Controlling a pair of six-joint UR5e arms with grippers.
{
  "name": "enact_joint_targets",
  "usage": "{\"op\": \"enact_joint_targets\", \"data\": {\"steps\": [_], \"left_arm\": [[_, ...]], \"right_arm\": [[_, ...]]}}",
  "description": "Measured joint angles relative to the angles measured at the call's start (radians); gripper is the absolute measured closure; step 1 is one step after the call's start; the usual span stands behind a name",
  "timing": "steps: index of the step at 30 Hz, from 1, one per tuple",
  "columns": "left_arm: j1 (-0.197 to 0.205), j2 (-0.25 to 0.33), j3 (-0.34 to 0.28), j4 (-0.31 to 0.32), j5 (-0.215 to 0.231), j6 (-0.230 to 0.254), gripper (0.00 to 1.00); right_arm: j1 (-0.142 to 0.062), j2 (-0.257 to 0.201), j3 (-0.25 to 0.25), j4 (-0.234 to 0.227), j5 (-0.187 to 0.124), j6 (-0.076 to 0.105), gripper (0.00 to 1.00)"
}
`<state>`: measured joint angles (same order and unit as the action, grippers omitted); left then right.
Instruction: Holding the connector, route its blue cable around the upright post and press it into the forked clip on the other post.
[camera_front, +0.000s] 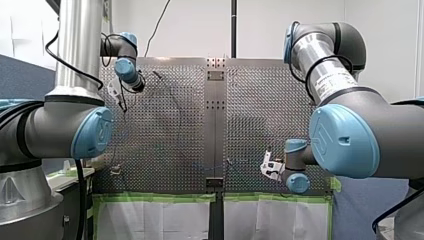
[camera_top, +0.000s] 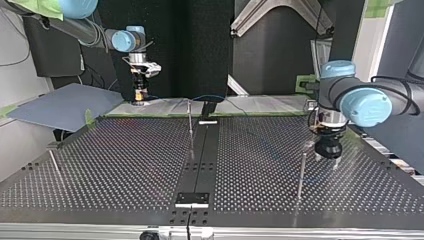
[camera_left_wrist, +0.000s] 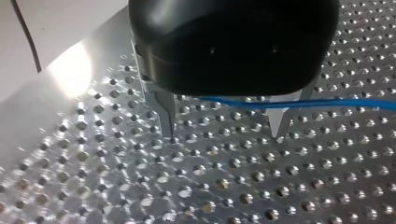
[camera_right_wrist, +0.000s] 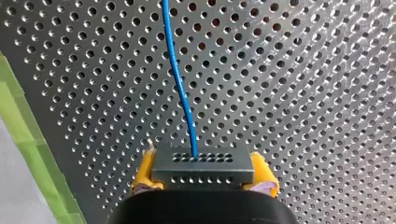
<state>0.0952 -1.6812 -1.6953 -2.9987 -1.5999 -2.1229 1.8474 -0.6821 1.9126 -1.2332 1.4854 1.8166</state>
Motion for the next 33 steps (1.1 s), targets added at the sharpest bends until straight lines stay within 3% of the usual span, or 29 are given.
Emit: {"op": "enact_joint_targets", "data": {"steps": [9,15,25,33], "left_arm": [[-0.013,0.026,-0.001,-0.017,-0.003,0.003,0.00],[-0.025,0.030,-0.001,-0.036,0.023,-0.005,0.00],[-0.020,0.062,-0.015,-0.057,0.031,-0.011,0.00],[-0.006,0.131,-0.063,-0.121,0.009,0.047,0.00]], "right_arm": [[0.002,0.000,0.000,0.001,0.000,0.000,1.00],[0.002,0.000,0.000,0.002,0.000,0.000,1.00],[0.002,0.000,0.000,0.004,0.000,0.000,1.00],[0.004,0.000,0.000,0.006,0.001,0.001,1.00]]}}
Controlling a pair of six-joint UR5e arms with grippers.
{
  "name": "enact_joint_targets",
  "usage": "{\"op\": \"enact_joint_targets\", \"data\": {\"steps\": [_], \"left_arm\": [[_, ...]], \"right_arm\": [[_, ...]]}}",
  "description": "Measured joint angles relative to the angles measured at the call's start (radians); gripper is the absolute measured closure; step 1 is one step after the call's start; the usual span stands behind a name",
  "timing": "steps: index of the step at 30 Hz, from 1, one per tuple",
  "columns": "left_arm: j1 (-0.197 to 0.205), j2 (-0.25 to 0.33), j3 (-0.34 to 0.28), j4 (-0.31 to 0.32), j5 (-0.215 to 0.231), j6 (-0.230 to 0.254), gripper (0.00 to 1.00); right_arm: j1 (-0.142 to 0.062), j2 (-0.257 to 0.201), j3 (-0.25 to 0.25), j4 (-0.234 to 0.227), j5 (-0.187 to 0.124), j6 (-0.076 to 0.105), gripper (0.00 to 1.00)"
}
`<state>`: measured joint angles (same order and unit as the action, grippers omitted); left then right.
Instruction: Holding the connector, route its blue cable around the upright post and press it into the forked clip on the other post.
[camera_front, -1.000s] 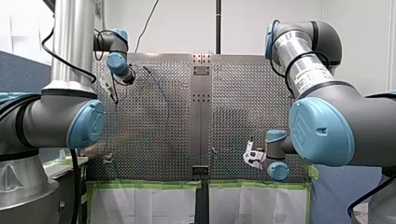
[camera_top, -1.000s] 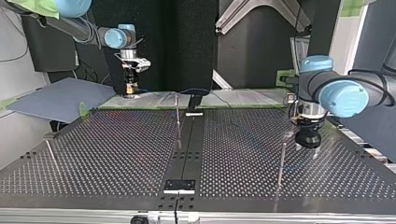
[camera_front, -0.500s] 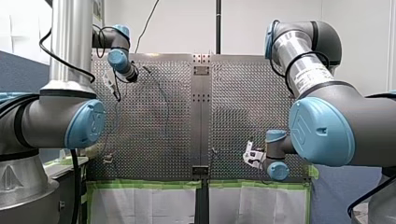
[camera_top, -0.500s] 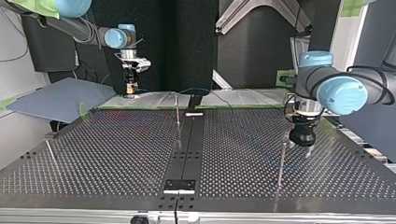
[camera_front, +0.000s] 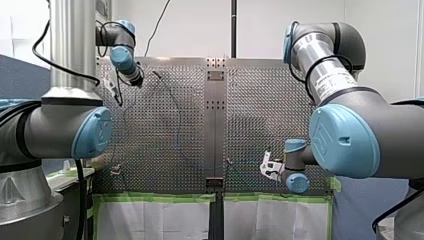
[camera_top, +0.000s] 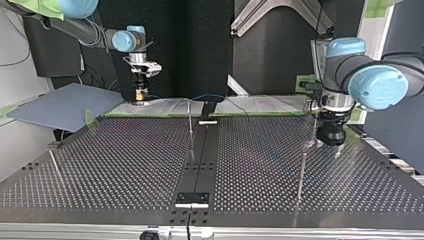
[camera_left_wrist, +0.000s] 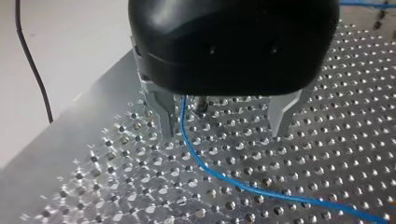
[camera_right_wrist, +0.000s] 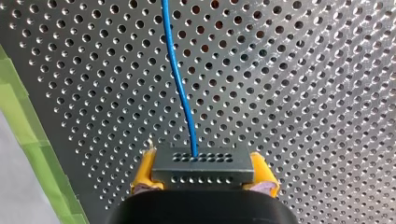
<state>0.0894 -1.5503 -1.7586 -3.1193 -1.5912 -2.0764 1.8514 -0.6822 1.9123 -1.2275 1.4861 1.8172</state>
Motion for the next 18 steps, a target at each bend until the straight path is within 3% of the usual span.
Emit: {"op": "enact_joint_targets", "data": {"steps": [6,18], "left_arm": [[0.005,0.044,0.004,-0.043,0.011,0.036,0.00],[-0.002,0.141,0.093,-0.138,0.085,0.026,0.00]], "right_arm": [[0.001,0.000,-0.002,0.000,-0.001,0.001,1.00],[0.002,0.000,-0.006,0.008,-0.001,0.000,1.00]]}}
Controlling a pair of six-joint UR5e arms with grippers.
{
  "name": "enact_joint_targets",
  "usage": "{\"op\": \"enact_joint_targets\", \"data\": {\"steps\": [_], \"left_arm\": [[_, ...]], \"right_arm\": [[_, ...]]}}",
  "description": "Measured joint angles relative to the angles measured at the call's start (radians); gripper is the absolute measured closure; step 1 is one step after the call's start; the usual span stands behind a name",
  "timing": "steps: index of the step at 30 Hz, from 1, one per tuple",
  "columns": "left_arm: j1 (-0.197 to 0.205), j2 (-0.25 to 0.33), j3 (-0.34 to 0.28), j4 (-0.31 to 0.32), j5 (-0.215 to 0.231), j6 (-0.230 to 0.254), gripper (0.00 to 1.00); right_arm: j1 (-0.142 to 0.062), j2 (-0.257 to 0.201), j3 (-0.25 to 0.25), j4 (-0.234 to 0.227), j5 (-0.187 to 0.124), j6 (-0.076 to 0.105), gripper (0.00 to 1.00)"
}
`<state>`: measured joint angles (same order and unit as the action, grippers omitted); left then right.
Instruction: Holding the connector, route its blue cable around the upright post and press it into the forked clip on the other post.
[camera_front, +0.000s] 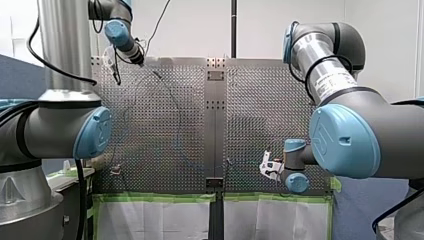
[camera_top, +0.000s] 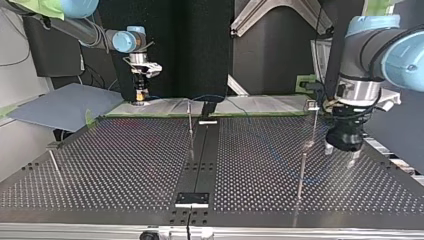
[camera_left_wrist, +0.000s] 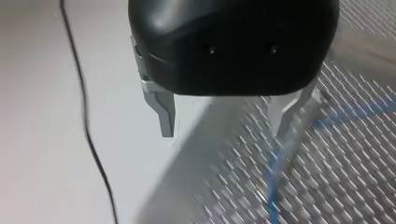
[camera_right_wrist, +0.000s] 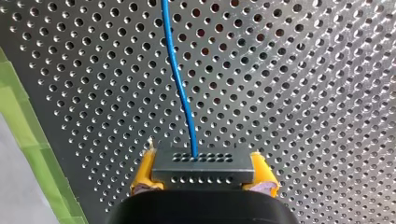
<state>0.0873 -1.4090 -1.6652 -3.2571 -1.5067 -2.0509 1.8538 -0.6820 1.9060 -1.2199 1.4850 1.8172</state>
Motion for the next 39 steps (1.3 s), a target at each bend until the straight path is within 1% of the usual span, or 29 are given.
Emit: {"op": "enact_joint_targets", "data": {"steps": [4,10,13,19,23,29,33,39], "left_arm": [[-0.001,0.034,0.027,-0.021,0.017,-0.003,0.00],[-0.008,0.070,0.036,-0.035,0.044,-0.001,0.00],[-0.011,0.062,0.036,-0.036,0.054,0.002,0.00],[-0.024,0.025,0.038,-0.041,0.096,0.007,0.00],[-0.034,0.009,0.044,-0.048,0.113,0.011,0.00],[-0.047,0.001,0.072,-0.087,0.115,0.024,0.00],[-0.049,0.001,0.094,-0.122,0.113,0.042,0.00],[-0.054,-0.012,0.102,-0.169,0.103,0.064,0.00]], "right_arm": [[0.001,0.000,-0.001,0.001,0.000,0.000,1.00],[0.003,0.000,-0.001,0.002,0.000,-0.001,1.00],[0.004,0.000,-0.001,0.002,-0.001,0.000,1.00],[0.007,0.000,-0.001,0.004,-0.003,0.000,1.00],[0.007,0.000,-0.001,0.005,-0.003,0.001,1.00],[0.008,0.000,-0.001,0.005,-0.003,0.000,1.00],[0.008,0.000,-0.001,0.006,-0.003,0.000,1.00],[0.008,0.000,-0.001,0.007,-0.003,0.000,1.00]]}}
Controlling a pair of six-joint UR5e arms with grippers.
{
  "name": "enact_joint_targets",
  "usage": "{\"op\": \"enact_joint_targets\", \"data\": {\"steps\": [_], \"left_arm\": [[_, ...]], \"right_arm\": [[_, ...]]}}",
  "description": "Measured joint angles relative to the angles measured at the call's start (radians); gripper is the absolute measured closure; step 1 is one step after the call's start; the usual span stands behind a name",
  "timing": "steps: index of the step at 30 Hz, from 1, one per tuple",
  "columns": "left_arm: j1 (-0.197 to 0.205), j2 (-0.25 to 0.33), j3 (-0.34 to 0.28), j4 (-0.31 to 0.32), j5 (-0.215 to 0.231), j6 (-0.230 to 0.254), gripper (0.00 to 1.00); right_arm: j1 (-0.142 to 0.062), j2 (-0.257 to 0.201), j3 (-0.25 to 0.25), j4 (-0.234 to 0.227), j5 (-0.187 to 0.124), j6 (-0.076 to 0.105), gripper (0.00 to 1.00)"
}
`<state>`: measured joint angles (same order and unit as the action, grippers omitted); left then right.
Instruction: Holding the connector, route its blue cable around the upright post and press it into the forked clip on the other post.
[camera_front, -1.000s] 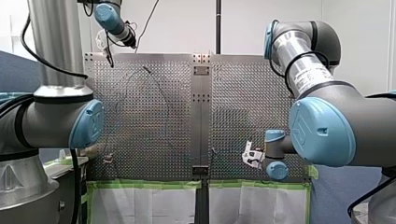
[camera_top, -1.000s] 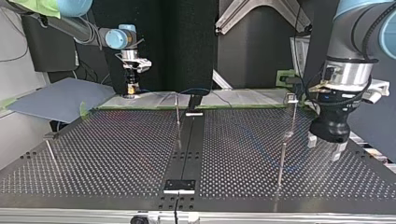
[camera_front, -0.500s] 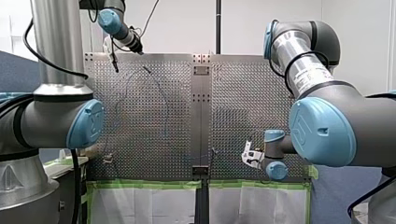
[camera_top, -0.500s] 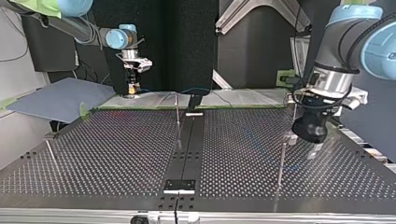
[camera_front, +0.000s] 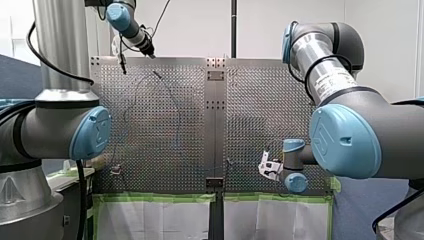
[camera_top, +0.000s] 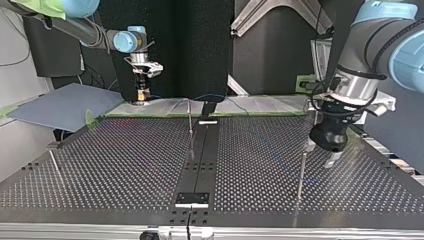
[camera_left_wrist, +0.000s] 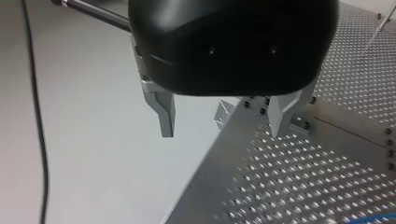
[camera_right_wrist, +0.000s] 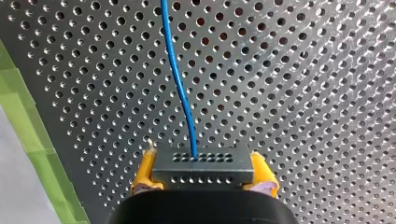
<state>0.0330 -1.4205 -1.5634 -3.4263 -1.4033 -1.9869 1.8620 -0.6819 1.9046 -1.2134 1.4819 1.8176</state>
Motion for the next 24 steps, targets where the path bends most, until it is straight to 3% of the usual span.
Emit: {"op": "enact_joint_targets", "data": {"steps": [7,24], "left_arm": [[-0.001,-0.012,0.000,-0.034,-0.032,0.022,0.00],[-0.006,-0.013,0.000,-0.037,-0.035,0.017,0.00]], "right_arm": [[0.000,0.000,0.000,0.000,0.000,0.000,1.00],[0.002,0.000,0.000,0.001,0.000,0.001,1.00]]}}
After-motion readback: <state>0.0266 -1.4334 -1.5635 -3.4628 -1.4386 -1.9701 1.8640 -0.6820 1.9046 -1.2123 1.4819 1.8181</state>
